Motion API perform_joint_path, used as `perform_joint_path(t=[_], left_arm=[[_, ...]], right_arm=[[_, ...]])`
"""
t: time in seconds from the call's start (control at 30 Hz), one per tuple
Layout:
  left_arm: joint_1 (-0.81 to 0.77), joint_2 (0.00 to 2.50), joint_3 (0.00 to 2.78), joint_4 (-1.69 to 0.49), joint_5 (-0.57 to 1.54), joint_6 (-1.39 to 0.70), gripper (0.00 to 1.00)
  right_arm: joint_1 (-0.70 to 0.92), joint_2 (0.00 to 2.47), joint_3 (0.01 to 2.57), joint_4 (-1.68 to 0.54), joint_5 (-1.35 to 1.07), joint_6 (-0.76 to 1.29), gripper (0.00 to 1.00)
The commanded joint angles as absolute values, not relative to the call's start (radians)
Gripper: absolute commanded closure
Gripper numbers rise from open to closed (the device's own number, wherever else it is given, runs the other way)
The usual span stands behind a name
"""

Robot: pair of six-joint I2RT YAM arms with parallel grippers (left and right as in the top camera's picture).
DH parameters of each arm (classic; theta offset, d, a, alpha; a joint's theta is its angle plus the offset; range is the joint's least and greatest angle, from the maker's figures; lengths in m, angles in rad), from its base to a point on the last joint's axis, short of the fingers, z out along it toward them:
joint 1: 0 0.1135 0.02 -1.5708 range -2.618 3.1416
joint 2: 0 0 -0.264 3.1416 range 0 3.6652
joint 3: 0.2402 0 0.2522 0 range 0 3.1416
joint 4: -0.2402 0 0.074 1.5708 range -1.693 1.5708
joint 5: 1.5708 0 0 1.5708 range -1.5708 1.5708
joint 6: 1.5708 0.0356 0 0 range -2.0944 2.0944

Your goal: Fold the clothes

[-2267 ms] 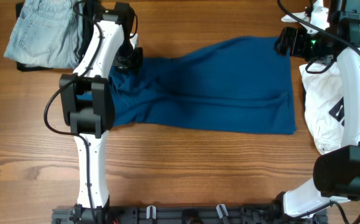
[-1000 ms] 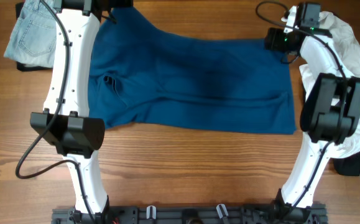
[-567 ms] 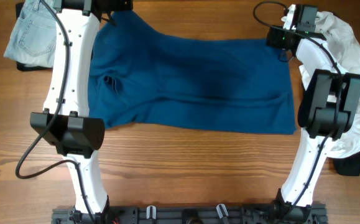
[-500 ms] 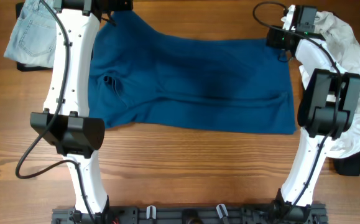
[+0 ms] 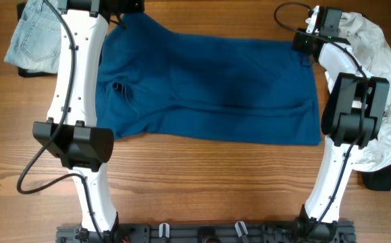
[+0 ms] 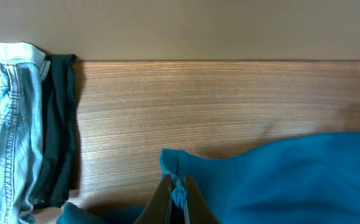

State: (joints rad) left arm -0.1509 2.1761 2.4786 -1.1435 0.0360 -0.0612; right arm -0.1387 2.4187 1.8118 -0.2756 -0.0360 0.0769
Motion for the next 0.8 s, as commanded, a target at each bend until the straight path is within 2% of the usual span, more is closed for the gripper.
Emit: perform_joint_path(t=[0.0, 0.23, 0.53, 0.77], left_arm=[[-0.154, 2.173, 2.484, -1.145, -0.022, -0.064, 0.96], [-0.134, 2.173, 2.484, -1.192, -0.028, -0.064, 0.96], [-0.048, 2.173, 2.484, -1.427, 0.044, -0.064, 0.96], [-0.043, 2.173, 2.484, -1.565, 0.097, -0.065, 0.96]], right_arm=[[-0.144, 2.42, 1.89, -0.344, -0.018, 0.038, 0.96], [-0.176, 2.314, 1.98, -0.648, -0.03, 0.001, 0.96], [-0.267, 2.151, 1.98, -1.045, -0.332, 0.001, 0.96], [-0.289, 2.137, 1.975, -1.276, -0.337, -0.027, 0.96]])
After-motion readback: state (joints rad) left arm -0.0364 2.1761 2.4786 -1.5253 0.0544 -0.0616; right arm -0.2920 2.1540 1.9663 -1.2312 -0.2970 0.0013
